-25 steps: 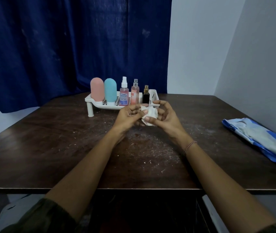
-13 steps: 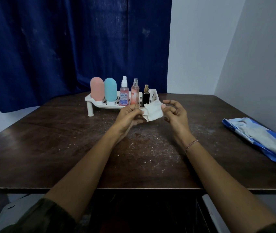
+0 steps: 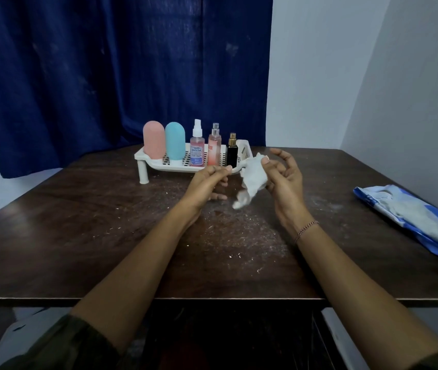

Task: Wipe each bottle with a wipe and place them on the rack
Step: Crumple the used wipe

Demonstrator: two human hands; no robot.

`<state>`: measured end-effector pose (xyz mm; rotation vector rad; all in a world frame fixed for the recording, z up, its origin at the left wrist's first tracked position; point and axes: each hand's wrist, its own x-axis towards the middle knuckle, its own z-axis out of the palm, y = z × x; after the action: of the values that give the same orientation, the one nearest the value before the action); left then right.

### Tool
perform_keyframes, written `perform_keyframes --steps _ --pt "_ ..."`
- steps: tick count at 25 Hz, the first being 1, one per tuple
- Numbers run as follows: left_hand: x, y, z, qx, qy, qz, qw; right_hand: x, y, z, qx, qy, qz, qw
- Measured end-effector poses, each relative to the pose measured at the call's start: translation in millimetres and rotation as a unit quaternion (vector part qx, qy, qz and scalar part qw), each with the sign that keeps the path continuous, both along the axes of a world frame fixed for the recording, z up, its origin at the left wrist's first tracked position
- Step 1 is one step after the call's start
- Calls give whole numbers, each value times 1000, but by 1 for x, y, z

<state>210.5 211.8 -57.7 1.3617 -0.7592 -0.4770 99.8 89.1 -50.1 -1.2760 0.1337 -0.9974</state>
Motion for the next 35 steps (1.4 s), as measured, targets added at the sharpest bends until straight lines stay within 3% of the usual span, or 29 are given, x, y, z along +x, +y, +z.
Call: perform_keyframes --steps 7,10,13,17,22,29,35 --pt "-15 2 0 41 -85 -62 994 1 5 0 -39 -1 35 999" --pt "-8 0 2 -12 -12 -23 1000 3 3 -1 -35 -17 47 998" --pt "-10 -2 4 -48 85 -66 993 3 2 0 -24 -23 91 995" --pt "-8 0 2 -77 29 -43 996 2 5 0 -39 13 152 988" --pt "-8 3 4 -93 -35 14 995 2 2 -4 -81 63 83 991" --pt "-7 3 5 -69 -51 42 995 2 -1 -5 -75 91 39 992" --pt "-8 4 8 -77 -45 71 993 3 -3 -3 -144 77 10 987"
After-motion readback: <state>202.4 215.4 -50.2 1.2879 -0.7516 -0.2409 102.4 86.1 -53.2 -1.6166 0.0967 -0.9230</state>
